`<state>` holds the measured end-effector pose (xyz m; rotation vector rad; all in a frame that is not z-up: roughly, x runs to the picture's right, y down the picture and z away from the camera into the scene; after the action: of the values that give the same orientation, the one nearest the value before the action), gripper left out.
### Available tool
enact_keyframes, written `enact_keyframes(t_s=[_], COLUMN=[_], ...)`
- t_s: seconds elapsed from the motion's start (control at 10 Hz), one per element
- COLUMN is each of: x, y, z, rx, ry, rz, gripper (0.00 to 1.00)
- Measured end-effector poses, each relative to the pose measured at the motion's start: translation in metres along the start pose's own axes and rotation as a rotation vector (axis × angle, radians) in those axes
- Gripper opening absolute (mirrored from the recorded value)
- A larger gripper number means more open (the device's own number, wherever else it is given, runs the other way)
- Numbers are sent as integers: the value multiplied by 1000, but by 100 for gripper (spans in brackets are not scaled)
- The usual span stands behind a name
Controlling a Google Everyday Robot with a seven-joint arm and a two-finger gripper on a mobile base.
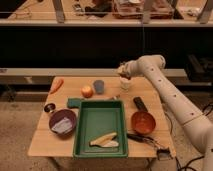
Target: Place grapes in paper cup
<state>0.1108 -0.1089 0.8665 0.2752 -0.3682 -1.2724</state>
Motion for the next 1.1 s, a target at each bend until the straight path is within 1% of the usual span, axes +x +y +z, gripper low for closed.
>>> enact_keyframes(t_s=[0.2, 0.7, 0.8, 0.9, 1.0, 1.1], x=[2, 11, 13, 14, 15, 16], y=[-1, 5, 8, 12, 15, 18], z=[6, 16, 17, 20, 22, 25], rx=[6, 4, 2, -4, -8, -13], ry=[1, -6, -9, -14, -18, -22], rz=[-1, 11, 19, 31, 40, 51], gripper=[0, 1, 8, 20, 28, 39])
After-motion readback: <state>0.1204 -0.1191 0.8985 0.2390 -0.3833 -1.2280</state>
